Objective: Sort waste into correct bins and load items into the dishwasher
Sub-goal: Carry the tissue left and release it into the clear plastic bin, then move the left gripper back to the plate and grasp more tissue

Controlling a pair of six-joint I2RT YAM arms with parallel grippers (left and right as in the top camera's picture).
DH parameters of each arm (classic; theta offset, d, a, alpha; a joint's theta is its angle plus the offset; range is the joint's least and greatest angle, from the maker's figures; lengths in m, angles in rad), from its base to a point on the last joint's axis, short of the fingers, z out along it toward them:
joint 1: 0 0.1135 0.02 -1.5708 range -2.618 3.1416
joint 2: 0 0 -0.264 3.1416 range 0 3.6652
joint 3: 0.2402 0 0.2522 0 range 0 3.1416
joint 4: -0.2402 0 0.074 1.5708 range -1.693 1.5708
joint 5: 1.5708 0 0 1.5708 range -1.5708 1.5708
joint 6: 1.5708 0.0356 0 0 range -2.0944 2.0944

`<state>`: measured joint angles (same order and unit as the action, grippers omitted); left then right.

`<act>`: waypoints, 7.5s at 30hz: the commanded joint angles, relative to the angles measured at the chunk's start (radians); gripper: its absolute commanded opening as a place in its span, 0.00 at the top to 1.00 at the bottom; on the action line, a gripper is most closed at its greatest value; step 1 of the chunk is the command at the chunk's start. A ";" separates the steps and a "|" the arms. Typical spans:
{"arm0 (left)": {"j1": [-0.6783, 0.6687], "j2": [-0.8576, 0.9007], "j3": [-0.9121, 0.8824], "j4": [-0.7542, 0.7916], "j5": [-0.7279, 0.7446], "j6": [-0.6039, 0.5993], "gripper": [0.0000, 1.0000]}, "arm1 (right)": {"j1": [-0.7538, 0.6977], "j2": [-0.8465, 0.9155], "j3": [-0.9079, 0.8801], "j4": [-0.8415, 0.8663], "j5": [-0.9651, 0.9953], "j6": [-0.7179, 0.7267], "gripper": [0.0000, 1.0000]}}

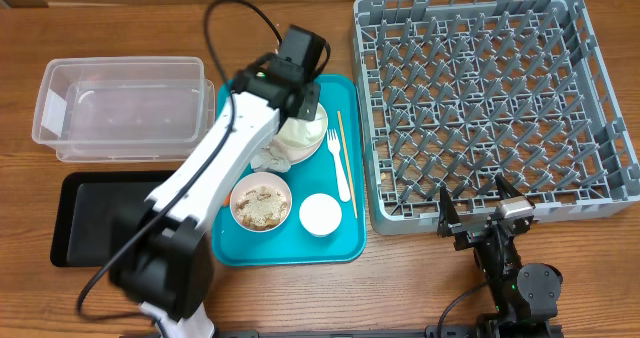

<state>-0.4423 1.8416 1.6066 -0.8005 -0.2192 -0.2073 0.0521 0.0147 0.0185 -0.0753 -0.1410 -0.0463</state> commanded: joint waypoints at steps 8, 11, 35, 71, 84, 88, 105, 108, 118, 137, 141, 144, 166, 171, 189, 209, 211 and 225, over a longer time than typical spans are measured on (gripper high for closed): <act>0.015 -0.225 0.040 -0.020 -0.066 -0.014 0.96 | -0.005 -0.009 -0.011 0.005 0.009 -0.003 0.00; 0.039 -0.258 0.040 -0.051 -0.188 -0.059 0.96 | -0.005 -0.009 -0.011 0.006 0.009 -0.003 0.00; 0.570 -0.219 0.027 -0.269 -0.154 -0.228 0.96 | -0.005 -0.009 -0.011 0.005 0.009 -0.003 0.00; 0.642 0.139 0.033 -0.084 0.050 -0.137 0.96 | -0.005 -0.009 -0.011 0.005 0.009 -0.003 0.00; 0.647 0.143 -0.018 -0.077 -0.040 -0.140 0.46 | -0.005 -0.009 -0.011 0.005 0.009 -0.003 0.00; 0.647 0.140 0.012 -0.092 -0.026 -0.128 0.29 | -0.005 -0.009 -0.011 0.005 0.009 -0.003 0.00; 0.525 0.087 0.530 -0.487 0.084 -0.116 0.14 | -0.005 -0.009 -0.011 0.005 0.009 -0.003 0.00; 0.477 0.080 0.531 -0.558 0.206 -0.103 0.11 | -0.005 -0.009 -0.011 0.005 0.009 -0.003 0.00; 0.319 0.083 0.491 -0.697 0.348 -0.103 0.02 | -0.005 -0.009 -0.011 0.005 0.009 -0.003 0.00; 0.000 0.141 0.488 -0.694 0.208 -0.156 0.07 | -0.005 -0.009 -0.011 0.005 0.009 -0.003 0.00; -0.023 0.187 0.488 -0.690 0.208 -0.156 0.07 | -0.005 -0.009 -0.011 0.005 0.009 -0.003 0.00; -0.026 0.222 0.488 -0.692 0.209 -0.161 0.04 | -0.005 -0.009 -0.011 0.005 0.009 -0.003 0.00; -0.029 0.296 0.487 -0.645 0.181 -0.220 0.09 | -0.005 -0.009 -0.011 0.005 0.009 -0.003 0.00; -0.028 0.297 0.471 -0.710 0.003 -0.348 0.09 | -0.005 -0.009 -0.011 0.005 0.009 -0.003 0.00; -0.019 0.297 0.212 -0.639 -0.005 -0.127 0.08 | -0.005 -0.009 -0.011 0.005 0.009 -0.003 0.00; -0.016 0.297 0.159 -0.531 -0.025 -0.076 0.09 | -0.005 -0.009 -0.011 0.005 0.009 -0.003 0.00; -0.016 0.297 0.142 -0.507 -0.025 -0.076 0.08 | -0.005 -0.009 -0.011 0.005 0.009 -0.003 0.00; -0.016 0.297 0.131 -0.503 -0.025 -0.076 0.18 | -0.005 -0.009 -0.011 0.005 0.009 -0.003 0.00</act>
<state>-0.4641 2.1311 1.7519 -1.3018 -0.2226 -0.2951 0.0521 0.0147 0.0185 -0.0750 -0.1410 -0.0460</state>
